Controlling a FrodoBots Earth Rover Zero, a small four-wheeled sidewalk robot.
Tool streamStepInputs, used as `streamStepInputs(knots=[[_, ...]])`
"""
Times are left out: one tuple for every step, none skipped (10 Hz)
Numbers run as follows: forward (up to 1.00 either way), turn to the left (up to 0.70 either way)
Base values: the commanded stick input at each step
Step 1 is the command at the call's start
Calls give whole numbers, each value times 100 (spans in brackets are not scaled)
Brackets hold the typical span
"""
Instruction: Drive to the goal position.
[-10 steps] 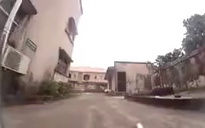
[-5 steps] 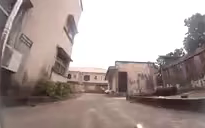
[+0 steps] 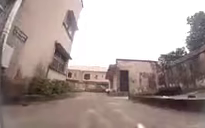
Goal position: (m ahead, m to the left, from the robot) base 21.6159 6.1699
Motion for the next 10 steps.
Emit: streamStepInputs(knots=[[84, 3], [84, 3], [84, 3], [84, 3], [84, 3], [84, 3], [84, 3], [84, 3], [84, 3], [84, 3]])
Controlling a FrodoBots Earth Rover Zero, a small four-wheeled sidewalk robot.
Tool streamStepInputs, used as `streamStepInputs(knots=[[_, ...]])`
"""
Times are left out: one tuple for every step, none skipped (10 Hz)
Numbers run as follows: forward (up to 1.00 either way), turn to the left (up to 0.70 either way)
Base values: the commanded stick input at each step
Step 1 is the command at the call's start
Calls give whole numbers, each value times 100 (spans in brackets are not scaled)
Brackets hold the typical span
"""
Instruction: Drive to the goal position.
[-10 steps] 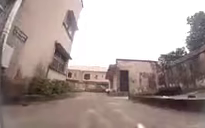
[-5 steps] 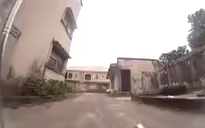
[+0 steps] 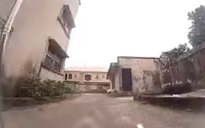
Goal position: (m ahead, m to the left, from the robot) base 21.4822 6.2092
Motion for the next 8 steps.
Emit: streamStepInputs(knots=[[84, 3], [84, 3], [84, 3], [84, 3], [84, 3], [84, 3], [84, 3], [84, 3]])
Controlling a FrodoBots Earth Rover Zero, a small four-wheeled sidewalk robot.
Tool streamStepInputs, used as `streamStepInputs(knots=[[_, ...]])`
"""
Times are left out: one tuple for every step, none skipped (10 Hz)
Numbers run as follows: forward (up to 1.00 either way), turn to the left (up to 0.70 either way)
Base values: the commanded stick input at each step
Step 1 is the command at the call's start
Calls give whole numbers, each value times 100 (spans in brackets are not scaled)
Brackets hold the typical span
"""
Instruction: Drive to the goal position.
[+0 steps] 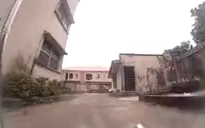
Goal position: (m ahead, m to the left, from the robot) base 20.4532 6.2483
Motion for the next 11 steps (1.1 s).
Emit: streamStepInputs(knots=[[84, 3], [84, 3], [84, 3], [84, 3], [84, 3], [84, 3], [84, 3], [84, 3], [84, 3], [84, 3], [84, 3]])
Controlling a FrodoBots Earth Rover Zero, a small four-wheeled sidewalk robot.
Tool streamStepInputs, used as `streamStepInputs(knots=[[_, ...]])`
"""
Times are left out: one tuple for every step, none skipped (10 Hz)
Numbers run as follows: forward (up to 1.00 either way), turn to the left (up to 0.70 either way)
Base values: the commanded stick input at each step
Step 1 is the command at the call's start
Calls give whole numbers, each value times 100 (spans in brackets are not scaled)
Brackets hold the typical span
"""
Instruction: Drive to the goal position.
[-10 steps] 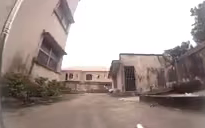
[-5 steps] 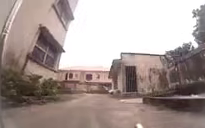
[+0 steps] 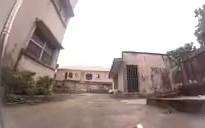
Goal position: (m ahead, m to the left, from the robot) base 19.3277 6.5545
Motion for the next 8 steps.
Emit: streamStepInputs(knots=[[84, 3], [84, 3], [84, 3], [84, 3], [84, 3], [84, 3], [84, 3], [84, 3]])
